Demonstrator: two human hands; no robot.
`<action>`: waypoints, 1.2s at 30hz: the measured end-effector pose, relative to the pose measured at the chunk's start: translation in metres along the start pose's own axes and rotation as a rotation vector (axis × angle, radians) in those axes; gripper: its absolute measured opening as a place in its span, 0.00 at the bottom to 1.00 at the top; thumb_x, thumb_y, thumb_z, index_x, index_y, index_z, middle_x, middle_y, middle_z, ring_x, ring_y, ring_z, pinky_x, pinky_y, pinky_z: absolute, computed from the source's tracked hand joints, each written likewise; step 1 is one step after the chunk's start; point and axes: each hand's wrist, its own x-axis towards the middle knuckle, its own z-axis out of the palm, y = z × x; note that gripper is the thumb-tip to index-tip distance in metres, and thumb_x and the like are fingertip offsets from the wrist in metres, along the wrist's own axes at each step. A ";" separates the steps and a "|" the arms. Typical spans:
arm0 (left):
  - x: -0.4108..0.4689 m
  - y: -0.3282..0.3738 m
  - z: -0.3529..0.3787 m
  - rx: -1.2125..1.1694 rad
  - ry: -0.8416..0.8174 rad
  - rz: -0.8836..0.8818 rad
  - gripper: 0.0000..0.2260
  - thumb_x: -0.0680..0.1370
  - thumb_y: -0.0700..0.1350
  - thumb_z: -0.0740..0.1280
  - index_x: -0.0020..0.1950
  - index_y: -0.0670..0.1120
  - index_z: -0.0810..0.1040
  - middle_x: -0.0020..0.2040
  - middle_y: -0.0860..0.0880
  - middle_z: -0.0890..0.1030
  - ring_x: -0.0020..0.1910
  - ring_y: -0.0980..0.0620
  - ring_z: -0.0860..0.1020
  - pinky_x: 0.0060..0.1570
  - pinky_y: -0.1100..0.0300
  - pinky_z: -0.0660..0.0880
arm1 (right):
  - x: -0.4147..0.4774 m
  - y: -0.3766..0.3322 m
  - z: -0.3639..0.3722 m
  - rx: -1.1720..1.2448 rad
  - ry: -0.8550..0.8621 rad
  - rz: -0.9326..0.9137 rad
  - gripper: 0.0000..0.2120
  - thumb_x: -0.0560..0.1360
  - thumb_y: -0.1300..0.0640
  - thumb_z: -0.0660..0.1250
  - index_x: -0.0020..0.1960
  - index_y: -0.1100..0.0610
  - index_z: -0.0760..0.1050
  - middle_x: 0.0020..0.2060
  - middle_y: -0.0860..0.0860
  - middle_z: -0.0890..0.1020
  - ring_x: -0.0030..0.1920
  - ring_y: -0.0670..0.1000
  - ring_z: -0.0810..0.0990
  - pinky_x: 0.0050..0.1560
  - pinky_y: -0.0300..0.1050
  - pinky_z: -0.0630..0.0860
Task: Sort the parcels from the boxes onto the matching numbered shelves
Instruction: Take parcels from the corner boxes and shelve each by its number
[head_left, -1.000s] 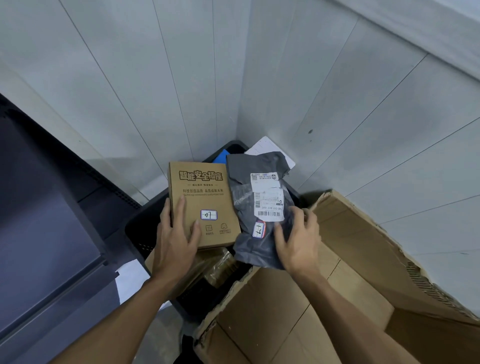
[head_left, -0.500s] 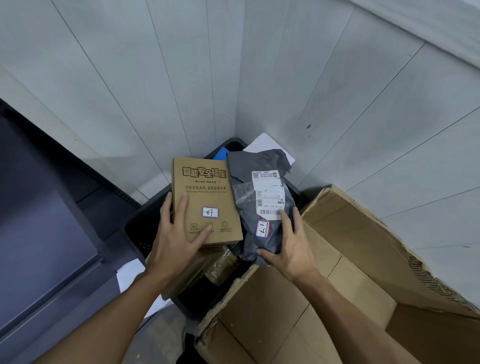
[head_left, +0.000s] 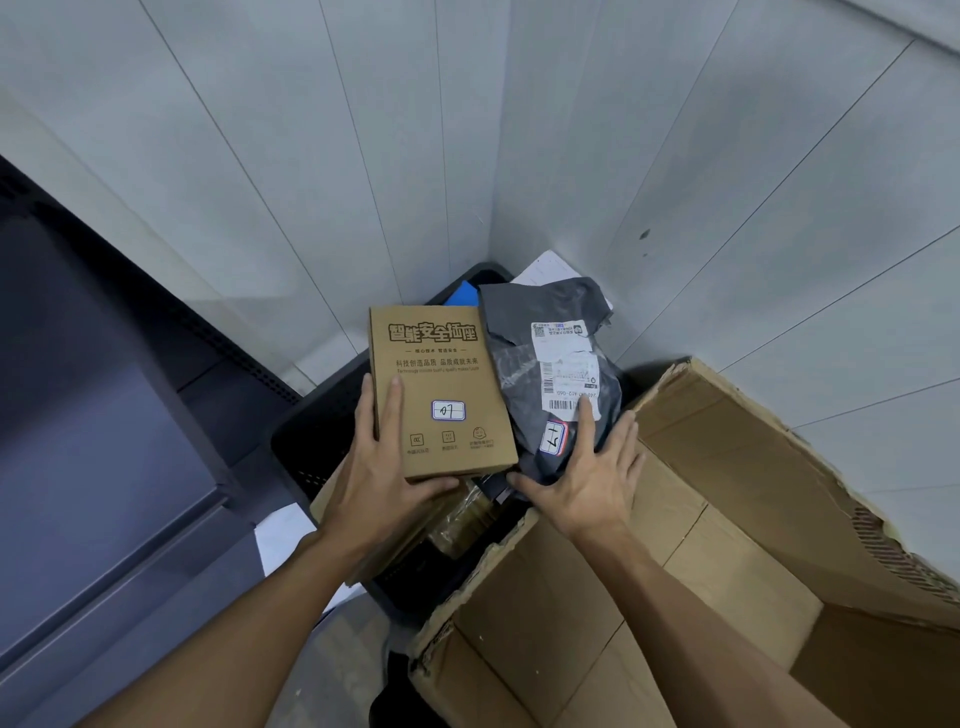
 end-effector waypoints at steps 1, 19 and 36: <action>0.000 0.001 0.001 0.001 0.009 0.006 0.60 0.64 0.61 0.79 0.82 0.51 0.41 0.81 0.46 0.39 0.80 0.42 0.53 0.72 0.44 0.64 | 0.001 0.001 0.003 0.005 0.016 -0.004 0.62 0.66 0.30 0.73 0.81 0.47 0.34 0.79 0.62 0.35 0.79 0.60 0.33 0.78 0.62 0.39; 0.005 0.001 -0.002 0.059 0.011 0.028 0.58 0.63 0.68 0.71 0.82 0.50 0.43 0.82 0.45 0.43 0.77 0.41 0.61 0.65 0.44 0.71 | 0.025 0.019 0.008 -0.054 0.157 -0.143 0.62 0.57 0.17 0.51 0.82 0.46 0.40 0.79 0.64 0.51 0.80 0.59 0.37 0.74 0.67 0.33; 0.011 0.002 -0.007 0.078 -0.029 0.033 0.59 0.61 0.72 0.69 0.82 0.53 0.41 0.82 0.44 0.42 0.76 0.38 0.57 0.73 0.41 0.59 | 0.031 0.015 -0.002 0.049 0.195 -0.167 0.43 0.71 0.51 0.72 0.81 0.50 0.54 0.62 0.56 0.72 0.74 0.58 0.62 0.77 0.67 0.42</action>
